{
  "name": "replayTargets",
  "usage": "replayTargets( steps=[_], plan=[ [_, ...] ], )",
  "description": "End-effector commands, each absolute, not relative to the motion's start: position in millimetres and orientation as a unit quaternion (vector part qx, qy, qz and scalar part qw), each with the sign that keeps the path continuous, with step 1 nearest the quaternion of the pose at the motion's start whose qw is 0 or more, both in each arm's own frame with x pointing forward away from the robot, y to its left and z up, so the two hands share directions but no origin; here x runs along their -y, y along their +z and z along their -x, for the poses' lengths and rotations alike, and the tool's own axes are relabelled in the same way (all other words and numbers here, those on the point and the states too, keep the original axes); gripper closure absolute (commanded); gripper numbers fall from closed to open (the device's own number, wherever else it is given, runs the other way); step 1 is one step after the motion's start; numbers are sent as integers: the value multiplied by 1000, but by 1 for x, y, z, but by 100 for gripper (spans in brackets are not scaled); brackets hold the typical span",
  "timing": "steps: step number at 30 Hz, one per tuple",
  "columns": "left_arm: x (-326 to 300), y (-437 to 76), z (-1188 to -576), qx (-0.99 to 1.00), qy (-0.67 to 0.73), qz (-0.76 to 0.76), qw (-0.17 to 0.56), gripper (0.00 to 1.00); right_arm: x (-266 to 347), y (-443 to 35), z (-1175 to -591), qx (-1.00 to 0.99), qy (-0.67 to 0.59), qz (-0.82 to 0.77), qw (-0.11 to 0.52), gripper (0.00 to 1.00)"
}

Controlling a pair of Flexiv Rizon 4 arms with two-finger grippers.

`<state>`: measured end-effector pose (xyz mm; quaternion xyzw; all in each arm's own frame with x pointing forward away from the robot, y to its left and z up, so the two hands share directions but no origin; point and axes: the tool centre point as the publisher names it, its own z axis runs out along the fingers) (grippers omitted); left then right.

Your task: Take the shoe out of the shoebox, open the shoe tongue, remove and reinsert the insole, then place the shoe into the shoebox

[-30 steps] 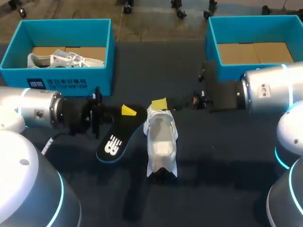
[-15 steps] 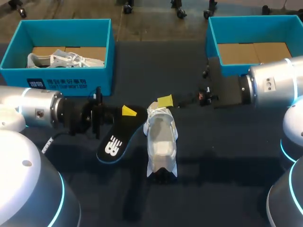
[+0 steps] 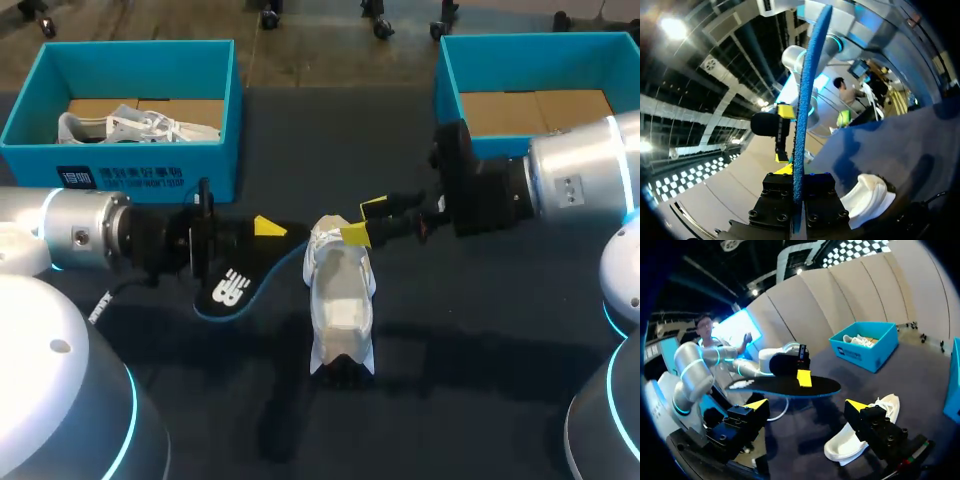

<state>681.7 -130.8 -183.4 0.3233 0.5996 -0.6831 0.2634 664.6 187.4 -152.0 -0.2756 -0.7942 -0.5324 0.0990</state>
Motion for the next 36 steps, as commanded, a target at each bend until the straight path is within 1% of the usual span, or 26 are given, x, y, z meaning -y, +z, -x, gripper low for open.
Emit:
replayTargets(
  steps=[1, 2, 5, 10, 20, 21, 22, 23, 24, 27, 28, 30, 31, 34, 36],
  plan=[
    [132, -176, -676, -608, -693, -303, 240, 100, -189, -151, -671, 886, -430, 169, -29, 0],
    [133, -175, -674, -610, -696, -300, 233, 100, -188, -155, -673, 893, -402, 201, -29, 0],
    [137, -172, -670, -620, -707, -278, 197, 100, -188, -155, -673, 893, -402, 201, -29, 0],
    [139, -170, -665, -633, -711, -259, 166, 100, -188, -155, -673, 893, -402, 201, -29, 0],
    [141, -178, -663, -650, -712, -228, 138, 100, -188, -155, -673, 893, -402, 201, -29, 0],
    [142, -180, -663, -649, -713, -225, 140, 100, -187, -157, -674, 894, -402, 193, -46, 0],
    [142, -181, -664, -649, -714, -225, 140, 100, -185, -161, -675, 901, -391, 171, -76, 0],
    [143, -182, -663, -649, -714, -224, 141, 100, -185, -164, -676, 911, -371, 158, -86, 0],
    [143, -183, -663, -648, -715, -220, 142, 100, -184, -167, -676, 913, -364, 145, -115, 0],
    [145, -183, -661, -648, -717, -215, 143, 100, -180, -177, -677, 917, -348, 130, -145, 0],
    [145, -183, -659, -648, -717, -214, 143, 100, -178, -182, -677, 923, -338, 119, -143, 0],
    [146, -183, -658, -647, -718, -212, 141, 100, -176, -188, -677, 921, -336, 112, -165, 0],
    [148, -183, -655, -648, -718, -210, 138, 100, -175, -194, -677, 927, -323, 105, -161, 0],
    [151, -184, -650, -649, -720, -206, 132, 100, -173, -206, -676, 927, -316, 90, -181, 0],
    [153, -185, -648, -647, -723, -204, 129, 100, -173, -215, -676, 930, -315, 74, -175, 0]
  ],
)
